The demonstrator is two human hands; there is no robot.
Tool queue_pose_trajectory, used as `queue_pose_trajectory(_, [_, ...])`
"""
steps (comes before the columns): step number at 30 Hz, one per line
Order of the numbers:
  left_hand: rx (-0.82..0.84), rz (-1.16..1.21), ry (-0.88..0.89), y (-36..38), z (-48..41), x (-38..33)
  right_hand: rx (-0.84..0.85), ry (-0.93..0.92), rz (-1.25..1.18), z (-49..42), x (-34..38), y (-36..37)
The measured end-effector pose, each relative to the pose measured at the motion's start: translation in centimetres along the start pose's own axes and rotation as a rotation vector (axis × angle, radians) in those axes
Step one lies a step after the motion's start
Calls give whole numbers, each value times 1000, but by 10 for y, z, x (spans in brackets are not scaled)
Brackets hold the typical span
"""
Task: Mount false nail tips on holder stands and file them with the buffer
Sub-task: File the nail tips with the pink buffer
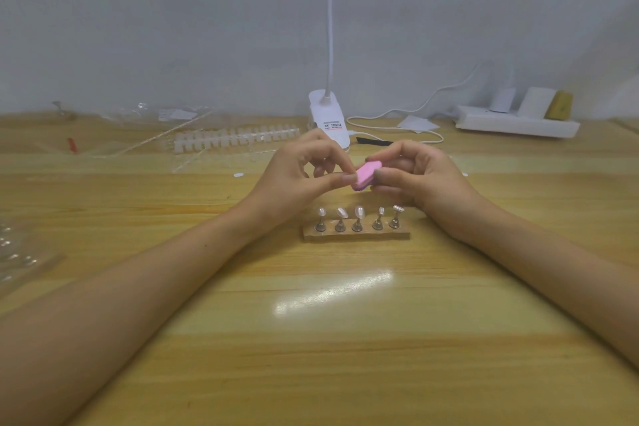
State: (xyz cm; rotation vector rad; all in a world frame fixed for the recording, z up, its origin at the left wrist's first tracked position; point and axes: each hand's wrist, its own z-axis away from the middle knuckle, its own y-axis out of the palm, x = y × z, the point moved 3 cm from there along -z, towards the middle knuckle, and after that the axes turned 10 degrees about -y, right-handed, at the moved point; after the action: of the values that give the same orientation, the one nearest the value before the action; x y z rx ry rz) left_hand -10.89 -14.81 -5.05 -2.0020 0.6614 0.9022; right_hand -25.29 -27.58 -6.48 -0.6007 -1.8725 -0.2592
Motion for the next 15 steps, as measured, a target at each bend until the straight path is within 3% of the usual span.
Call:
queue_pose_trajectory(4, [12, -2, 3, 1, 1, 0, 152, -11, 39, 1, -3, 6])
queue_pose_trajectory(9, [-3, 3, -15, 0, 0, 0, -30, 12, -39, -1, -2, -2])
queue_pose_trajectory(13, [-3, -6, -7, 0, 1, -1, 128, -21, 32, 1, -3, 5])
queue_pose_trajectory(15, [-11, -10, -11, 0, 0, 0, 54, -8, 11, 0, -2, 2])
